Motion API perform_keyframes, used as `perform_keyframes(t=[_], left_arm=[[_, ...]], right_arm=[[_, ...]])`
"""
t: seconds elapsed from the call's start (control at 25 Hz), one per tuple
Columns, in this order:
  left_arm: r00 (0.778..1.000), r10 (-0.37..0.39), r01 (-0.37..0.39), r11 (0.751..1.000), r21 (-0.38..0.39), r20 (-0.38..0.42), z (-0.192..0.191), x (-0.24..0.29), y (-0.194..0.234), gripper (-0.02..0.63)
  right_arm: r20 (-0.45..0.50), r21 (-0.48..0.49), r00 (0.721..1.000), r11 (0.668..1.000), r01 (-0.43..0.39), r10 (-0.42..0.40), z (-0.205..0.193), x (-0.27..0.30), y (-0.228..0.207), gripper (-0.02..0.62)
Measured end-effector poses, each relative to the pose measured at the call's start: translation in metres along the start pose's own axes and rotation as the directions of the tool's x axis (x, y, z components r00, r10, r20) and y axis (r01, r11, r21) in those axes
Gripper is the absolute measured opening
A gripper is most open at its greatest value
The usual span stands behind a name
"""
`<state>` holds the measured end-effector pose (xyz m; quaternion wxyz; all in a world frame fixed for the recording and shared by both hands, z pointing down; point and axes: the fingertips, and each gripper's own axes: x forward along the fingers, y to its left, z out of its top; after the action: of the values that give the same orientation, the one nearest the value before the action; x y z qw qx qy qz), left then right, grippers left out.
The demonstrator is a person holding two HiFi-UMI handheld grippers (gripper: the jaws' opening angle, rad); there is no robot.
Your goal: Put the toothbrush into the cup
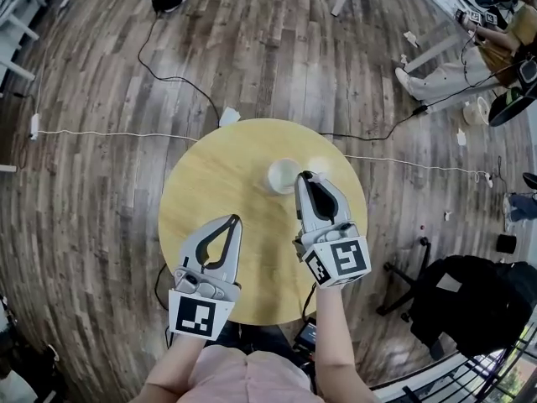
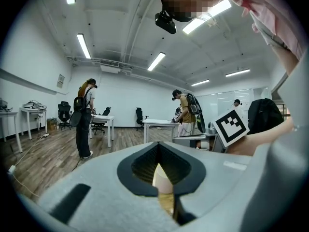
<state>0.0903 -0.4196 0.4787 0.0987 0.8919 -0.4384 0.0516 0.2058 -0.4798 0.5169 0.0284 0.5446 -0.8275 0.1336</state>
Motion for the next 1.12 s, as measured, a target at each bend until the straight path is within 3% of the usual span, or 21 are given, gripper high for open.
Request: perform_keyframes(t=[0.4, 0.92, 1.12], left_arm=[[0.999, 0.052, -0.053, 0.998, -0.030, -0.012, -0.021, 0.030, 0.022, -0.003], [0.999, 0.044, -0.044, 0.998, -0.051, -0.005, -0.020, 0.027, 0.022, -0.003], [0.999, 0.037, -0.036, 0.997, -0.068, 0.010, -0.016, 0.025, 0.024, -0.003]], right_arm=[[-0.068, 0.026, 0.998, 1.000, 0.003, -0.001, -0.050, 0.032, -0.021, 0.031], [-0.111, 0.033, 0.993, 0.998, 0.043, -0.040, -0.072, 0.034, -0.024, 0.032], [-0.157, 0.037, 0.985, 0.997, 0.072, -0.066, -0.077, 0.032, -0.030, 0.102]])
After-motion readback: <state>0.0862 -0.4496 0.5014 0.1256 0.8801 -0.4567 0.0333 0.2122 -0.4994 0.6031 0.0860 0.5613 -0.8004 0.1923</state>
